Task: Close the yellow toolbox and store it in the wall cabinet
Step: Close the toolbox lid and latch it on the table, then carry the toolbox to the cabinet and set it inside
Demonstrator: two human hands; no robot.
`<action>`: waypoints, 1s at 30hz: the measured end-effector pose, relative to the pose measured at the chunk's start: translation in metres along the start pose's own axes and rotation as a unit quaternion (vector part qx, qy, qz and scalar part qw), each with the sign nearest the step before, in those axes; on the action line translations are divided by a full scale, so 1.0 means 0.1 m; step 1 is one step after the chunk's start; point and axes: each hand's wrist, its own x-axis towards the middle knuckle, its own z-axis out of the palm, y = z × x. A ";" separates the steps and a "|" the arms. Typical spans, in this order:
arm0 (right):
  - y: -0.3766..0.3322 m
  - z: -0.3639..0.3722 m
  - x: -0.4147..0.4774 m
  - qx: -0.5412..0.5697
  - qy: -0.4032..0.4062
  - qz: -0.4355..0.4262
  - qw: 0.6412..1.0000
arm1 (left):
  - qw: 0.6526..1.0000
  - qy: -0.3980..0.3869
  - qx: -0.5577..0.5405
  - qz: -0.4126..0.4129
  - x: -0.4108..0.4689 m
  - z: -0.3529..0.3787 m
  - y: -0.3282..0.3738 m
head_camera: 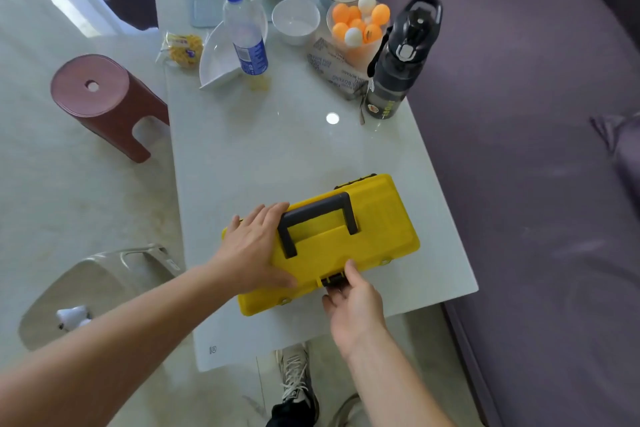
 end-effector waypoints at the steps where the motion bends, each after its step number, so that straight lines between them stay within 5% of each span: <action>1: 0.01 0.00 0.01 -0.014 0.005 -0.004 1.000 | 1.000 -0.001 -0.006 -0.003 0.00 0.00 0.01; 4: 0.00 -0.08 0.05 -0.056 0.002 -0.006 0.998 | 1.000 0.007 -0.019 -0.005 -0.02 -0.03 0.05; 9: -0.37 -0.20 0.18 -0.100 0.019 -0.042 0.994 | 0.988 0.134 -0.040 0.068 -0.01 -0.13 0.40; 17: -0.51 -0.18 0.08 -0.071 0.011 -0.034 0.997 | 0.988 -0.116 -0.099 -0.026 0.13 -0.36 1.09; 26: -1.18 -0.46 -1.07 -0.121 0.004 -0.133 0.984 | 0.953 -0.188 -0.231 -0.051 -0.45 -1.45 2.21; 30: -1.68 -0.72 -2.09 -0.149 -0.013 -0.286 0.946 | 0.957 -0.166 -0.239 -0.003 -0.99 -2.12 3.08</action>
